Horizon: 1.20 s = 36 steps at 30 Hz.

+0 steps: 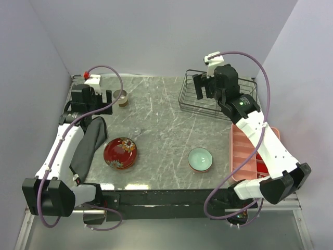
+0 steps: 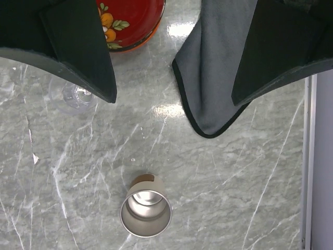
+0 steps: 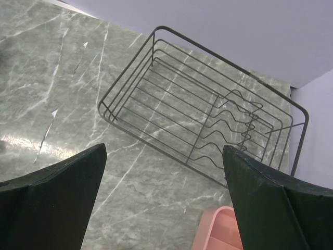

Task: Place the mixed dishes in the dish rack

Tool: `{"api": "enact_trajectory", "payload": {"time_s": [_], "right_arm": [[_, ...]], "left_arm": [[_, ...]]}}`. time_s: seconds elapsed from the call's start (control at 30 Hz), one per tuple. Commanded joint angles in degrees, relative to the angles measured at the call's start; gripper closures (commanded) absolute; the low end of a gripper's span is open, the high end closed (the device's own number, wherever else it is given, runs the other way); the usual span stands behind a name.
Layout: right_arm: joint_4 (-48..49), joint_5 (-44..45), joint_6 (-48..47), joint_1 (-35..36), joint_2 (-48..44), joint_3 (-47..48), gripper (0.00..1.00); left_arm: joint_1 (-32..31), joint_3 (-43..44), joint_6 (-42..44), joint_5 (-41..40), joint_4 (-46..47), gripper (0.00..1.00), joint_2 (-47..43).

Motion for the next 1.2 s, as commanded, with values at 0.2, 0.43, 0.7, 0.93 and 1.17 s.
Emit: {"api": "enact_trajectory", "payload": {"time_s": [0.2, 0.43, 0.7, 0.93, 1.17], "right_arm": [[2.0, -3.4, -2.0, 1.0, 10.9, 10.1, 0.01], [1.1, -3.1, 0.1, 1.7, 24.1, 18.5, 0.2], [-1.5, -5.1, 4.4, 1.8, 37.1, 24.6, 0.23], [-11.3, -3.0, 12.5, 1.7, 53.6, 45.3, 0.31], [-11.4, 2.4, 17.6, 1.2, 57.7, 47.2, 0.42]], "left_arm": [[3.2, 0.9, -4.6, 2.0, -2.6, 0.0, -5.3], [3.3, -4.4, -4.6, 2.9, -3.8, 0.01, -9.2], [11.4, -9.8, -9.1, 10.9, -3.5, 0.0, -14.7], [18.3, -12.3, -15.8, 14.4, -4.6, 0.01, -15.3], [19.5, -11.3, -15.8, 13.8, -5.9, 0.01, -14.3]]}}
